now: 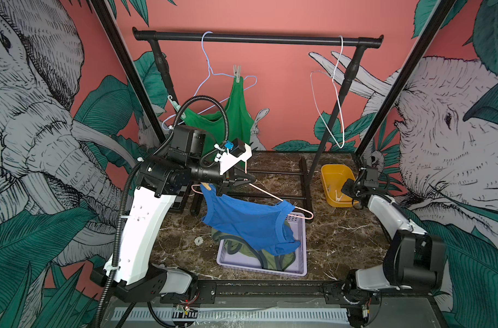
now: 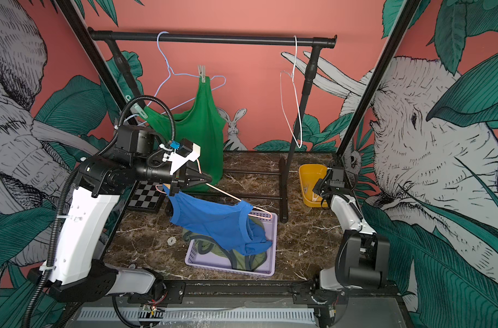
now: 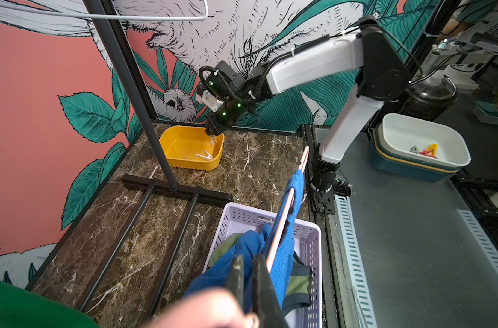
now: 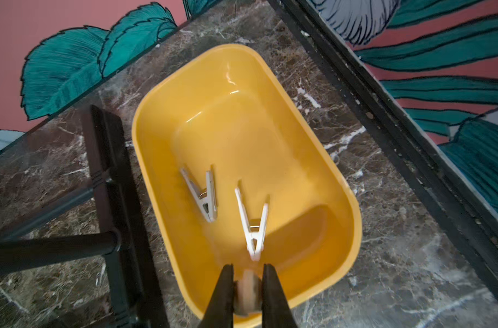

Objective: Remove the clothespins securing tank tops to the hanger
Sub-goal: Place the clothespin in the storage box.

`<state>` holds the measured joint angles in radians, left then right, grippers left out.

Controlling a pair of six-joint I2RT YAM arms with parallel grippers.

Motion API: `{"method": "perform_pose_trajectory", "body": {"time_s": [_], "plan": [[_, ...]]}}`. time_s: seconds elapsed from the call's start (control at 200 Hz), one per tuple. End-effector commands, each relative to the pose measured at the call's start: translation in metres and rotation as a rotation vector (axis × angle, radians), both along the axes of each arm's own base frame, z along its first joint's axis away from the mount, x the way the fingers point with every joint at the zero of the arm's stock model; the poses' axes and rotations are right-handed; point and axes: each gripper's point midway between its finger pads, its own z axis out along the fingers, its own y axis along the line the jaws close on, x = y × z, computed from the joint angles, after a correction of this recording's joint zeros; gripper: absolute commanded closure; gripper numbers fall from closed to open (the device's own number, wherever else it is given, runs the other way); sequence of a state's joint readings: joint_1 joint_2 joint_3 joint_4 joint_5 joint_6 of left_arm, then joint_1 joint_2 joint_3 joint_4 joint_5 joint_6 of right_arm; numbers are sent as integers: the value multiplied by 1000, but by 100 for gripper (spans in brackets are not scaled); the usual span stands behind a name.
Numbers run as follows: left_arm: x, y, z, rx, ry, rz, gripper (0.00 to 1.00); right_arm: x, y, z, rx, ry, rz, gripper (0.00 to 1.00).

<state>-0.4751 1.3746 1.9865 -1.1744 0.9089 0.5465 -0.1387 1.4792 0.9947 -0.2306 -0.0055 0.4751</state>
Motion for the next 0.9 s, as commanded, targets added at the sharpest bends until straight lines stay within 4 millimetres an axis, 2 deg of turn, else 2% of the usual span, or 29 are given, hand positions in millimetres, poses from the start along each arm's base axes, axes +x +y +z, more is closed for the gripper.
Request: {"method": "perform_pose_trajectory", "body": {"time_s": [0.0,0.11,0.145,0.23,0.595,0.655,0.77,0.895], "plan": [[-15,1,13,-46,-34,-43,100,28,-6,12,26,-114,-21,100],[-17,0,14,-52,-30,-48,100,38,-9,2,25,-72,-15,100],[-18,0,15,-53,-30,-52,100,41,-10,-11,25,-35,-13,100],[-18,-1,16,-55,-26,-55,100,42,-12,-26,27,28,-12,100],[-17,-5,17,-74,2,-71,100,42,-12,-66,44,162,3,99],[-18,-5,17,-79,6,-75,100,39,-14,-71,39,178,-3,93],[-19,-6,20,-93,13,-80,100,38,-16,-70,50,171,-3,75],[-18,-6,20,-95,14,-76,100,37,-19,-57,50,144,-12,62]]}}
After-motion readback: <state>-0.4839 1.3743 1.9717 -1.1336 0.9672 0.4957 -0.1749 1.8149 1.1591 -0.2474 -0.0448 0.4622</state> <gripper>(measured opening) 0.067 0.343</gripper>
